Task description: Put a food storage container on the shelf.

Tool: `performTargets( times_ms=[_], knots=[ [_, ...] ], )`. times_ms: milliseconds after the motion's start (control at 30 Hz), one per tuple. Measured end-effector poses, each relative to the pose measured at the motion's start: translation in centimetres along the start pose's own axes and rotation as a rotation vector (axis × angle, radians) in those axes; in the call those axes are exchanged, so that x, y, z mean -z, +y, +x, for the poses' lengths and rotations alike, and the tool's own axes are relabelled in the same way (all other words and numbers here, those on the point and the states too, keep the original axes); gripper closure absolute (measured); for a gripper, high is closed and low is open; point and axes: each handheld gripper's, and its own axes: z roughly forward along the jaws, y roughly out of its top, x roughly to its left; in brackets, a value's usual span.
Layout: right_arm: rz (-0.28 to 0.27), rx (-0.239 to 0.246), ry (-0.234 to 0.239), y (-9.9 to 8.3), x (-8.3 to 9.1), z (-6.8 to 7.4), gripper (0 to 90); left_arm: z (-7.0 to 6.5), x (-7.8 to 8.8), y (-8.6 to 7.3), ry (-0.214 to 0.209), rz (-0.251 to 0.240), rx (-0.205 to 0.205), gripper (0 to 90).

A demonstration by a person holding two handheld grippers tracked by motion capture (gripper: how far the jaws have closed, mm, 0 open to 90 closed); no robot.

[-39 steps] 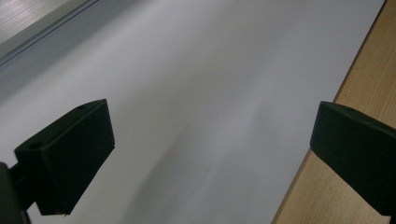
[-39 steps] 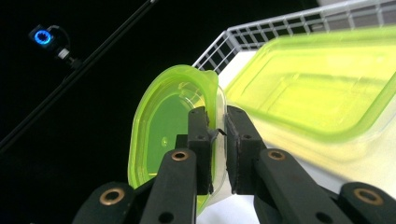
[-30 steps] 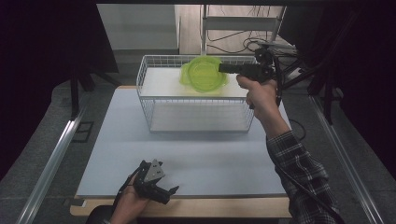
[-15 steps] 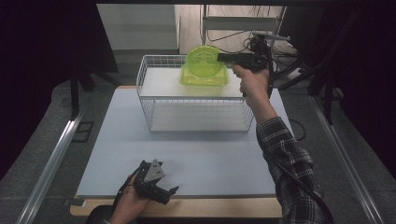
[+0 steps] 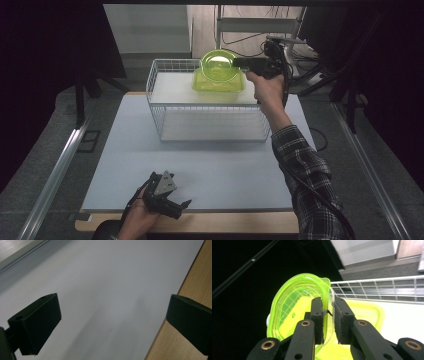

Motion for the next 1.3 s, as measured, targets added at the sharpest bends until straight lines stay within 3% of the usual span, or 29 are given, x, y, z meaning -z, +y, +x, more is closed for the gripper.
performTargets(
  times_ms=[267, 467, 633, 733, 867, 933, 1300],
  knots=[
    [-0.012, 0.036, -0.086, -0.1, -0.3, 0.4, 69.8, 0.0, 0.0, 0.0, 0.001, 0.003, -0.002, 0.0],
    [-0.012, 0.043, -0.096, -0.1, -0.4, 0.4, 67.1, 0.0, -0.1, 0.0, 0.0, 0.005, -0.003, 0.0],
    [-0.017, 0.056, -0.09, -0.1, -0.4, 0.5, 58.2, 0.0, 0.0, 0.0, 0.001, 0.005, -0.003, 0.0],
    [-0.011, 0.086, -0.065, -0.2, -0.2, 0.6, 45.2, 0.0, 0.0, 0.0, 0.002, 0.006, -0.003, 0.0],
    [-0.016, 0.101, -0.045, -0.3, 0.2, 0.7, 36.8, 0.0, 0.0, 0.0, 0.002, 0.008, -0.006, 0.0],
    [-0.01, 0.137, -0.043, -0.7, 0.6, 0.9, 30.9, 0.0, 0.0, 0.0, 0.002, 0.008, -0.006, 0.0],
    [0.025, 0.219, -0.017, -2.9, 1.9, 1.2, 23.0, -0.1, -0.1, 0.0, 0.005, 0.011, -0.004, 0.0]
  ],
)
